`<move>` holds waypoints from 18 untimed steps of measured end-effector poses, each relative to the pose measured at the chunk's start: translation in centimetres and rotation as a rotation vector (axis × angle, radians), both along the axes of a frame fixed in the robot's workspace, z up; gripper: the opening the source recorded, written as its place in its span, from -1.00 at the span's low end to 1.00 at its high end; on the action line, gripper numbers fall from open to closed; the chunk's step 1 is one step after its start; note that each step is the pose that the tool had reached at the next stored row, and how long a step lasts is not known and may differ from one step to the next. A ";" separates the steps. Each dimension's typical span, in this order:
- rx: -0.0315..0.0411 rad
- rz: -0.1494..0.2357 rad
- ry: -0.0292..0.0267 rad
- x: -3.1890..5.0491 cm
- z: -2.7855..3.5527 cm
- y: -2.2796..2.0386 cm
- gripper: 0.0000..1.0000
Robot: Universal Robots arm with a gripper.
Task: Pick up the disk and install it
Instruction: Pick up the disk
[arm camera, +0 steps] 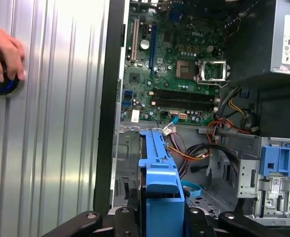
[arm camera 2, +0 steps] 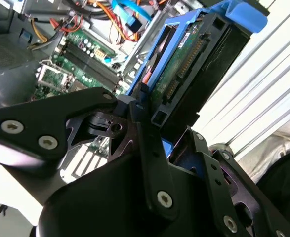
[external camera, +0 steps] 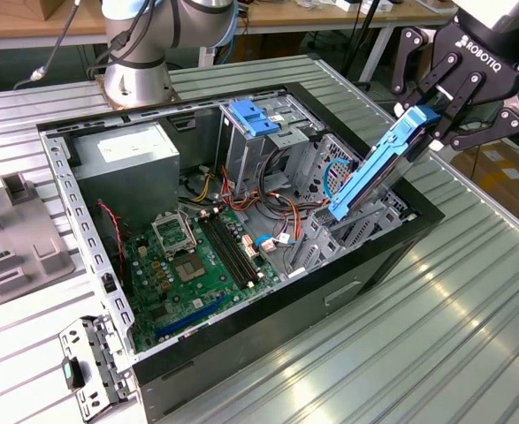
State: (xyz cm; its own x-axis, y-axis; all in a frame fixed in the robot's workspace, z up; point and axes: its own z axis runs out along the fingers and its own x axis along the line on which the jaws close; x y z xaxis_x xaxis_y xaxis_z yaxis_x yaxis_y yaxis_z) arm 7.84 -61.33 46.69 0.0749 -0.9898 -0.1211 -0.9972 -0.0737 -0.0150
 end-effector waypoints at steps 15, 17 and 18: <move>-0.0038 -0.114 -0.0537 -0.01 -0.22 0.00 -0.27; -0.0042 -0.127 -0.0536 -0.22 -0.26 0.00 -0.27; -0.0040 -0.127 -0.0536 -0.38 -0.30 0.00 -0.27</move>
